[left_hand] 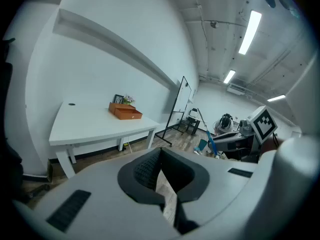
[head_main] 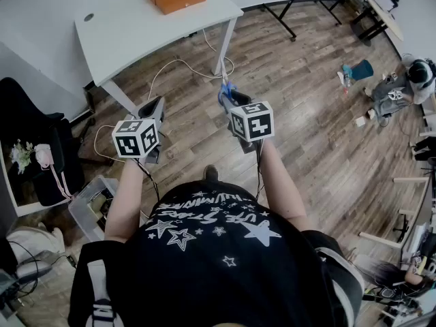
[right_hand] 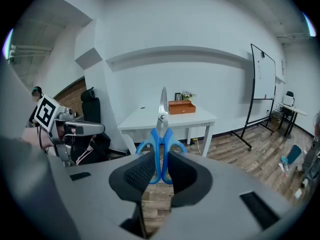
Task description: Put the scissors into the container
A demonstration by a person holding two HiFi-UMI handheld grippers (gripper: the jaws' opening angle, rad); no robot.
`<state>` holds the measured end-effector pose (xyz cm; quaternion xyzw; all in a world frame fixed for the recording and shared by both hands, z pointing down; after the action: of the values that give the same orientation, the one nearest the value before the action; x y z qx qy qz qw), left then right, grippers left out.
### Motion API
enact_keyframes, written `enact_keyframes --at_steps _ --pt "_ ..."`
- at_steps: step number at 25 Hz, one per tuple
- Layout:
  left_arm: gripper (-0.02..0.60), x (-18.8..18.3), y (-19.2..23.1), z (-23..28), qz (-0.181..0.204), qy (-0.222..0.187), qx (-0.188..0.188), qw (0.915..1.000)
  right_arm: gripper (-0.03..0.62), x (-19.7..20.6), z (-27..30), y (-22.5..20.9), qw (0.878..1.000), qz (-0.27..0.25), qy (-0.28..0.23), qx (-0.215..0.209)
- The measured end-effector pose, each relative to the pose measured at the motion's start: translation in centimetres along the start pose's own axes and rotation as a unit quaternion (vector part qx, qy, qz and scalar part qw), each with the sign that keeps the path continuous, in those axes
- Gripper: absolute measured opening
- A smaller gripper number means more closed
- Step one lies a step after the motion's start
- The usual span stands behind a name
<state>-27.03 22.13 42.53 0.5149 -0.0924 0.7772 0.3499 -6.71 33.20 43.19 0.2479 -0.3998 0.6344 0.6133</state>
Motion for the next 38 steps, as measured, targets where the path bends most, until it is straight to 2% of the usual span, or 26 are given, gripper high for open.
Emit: enact_keyframes --at_steps 5,11,25,28,32,38 --pt "0.018 -1.1 0.0 1.1 0.001 -0.002 -0.001 1.0 0.097 -1.0 0.7 -0.9 1.0 -0.004 0.001 -0.005" --pt "0.018 -0.6 -1.0 2.2 -0.002 0.003 -0.011 0.9999 0.097 -0.8 0.9 -2.4 1.0 -0.007 0.001 -0.016" --pt "0.018 -0.1 -4.7 6.3 -0.025 0.001 -0.059 0.998 0.097 0.1 0.5 -9.8 0.999 -0.022 -0.002 -0.045" --pt "0.018 -0.7 -4.9 7.0 -0.019 0.004 -0.059 0.9981 0.097 0.0 0.9 -10.7 0.998 -0.015 0.0 -0.055" --pt "0.018 -1.8 -3.8 9.4 -0.019 0.001 -0.059 0.9981 0.097 -0.7 3.2 -12.1 0.998 -0.012 0.011 -0.054" --pt "0.018 -4.0 0.5 15.0 -0.031 0.003 -0.052 0.9982 0.097 -3.7 7.9 -14.7 0.999 -0.016 0.015 -0.044"
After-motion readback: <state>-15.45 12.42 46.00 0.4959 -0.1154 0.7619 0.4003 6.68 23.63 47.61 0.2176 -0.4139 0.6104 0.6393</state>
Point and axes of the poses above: the fingertips, and each gripper's own axes: z forward along the fingers, y to its left, x out of its underside, the point moved 5 cm from there along -z, backward along the fingers, and after that the axes turned 10 degrees about -x, right-handed, at the moved point
